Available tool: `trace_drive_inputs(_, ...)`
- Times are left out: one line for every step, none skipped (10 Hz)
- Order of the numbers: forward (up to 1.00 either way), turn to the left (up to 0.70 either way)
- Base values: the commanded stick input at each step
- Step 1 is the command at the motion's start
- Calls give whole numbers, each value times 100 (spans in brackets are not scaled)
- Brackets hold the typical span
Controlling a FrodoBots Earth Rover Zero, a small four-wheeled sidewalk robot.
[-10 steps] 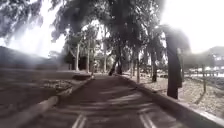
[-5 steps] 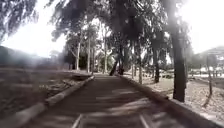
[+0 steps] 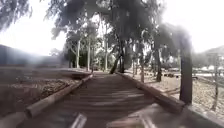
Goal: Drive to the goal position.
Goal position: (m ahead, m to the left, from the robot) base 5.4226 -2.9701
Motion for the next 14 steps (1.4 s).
trace_drive_inputs(85,0)
trace_drive_inputs(85,0)
trace_drive_inputs(85,0)
trace_drive_inputs(85,0)
trace_drive_inputs(85,0)
trace_drive_inputs(85,0)
trace_drive_inputs(85,1)
trace_drive_inputs(85,14)
trace_drive_inputs(85,27)
trace_drive_inputs(85,0)
trace_drive_inputs(85,0)
trace_drive_inputs(85,0)
trace_drive_inputs(85,0)
trace_drive_inputs(85,0)
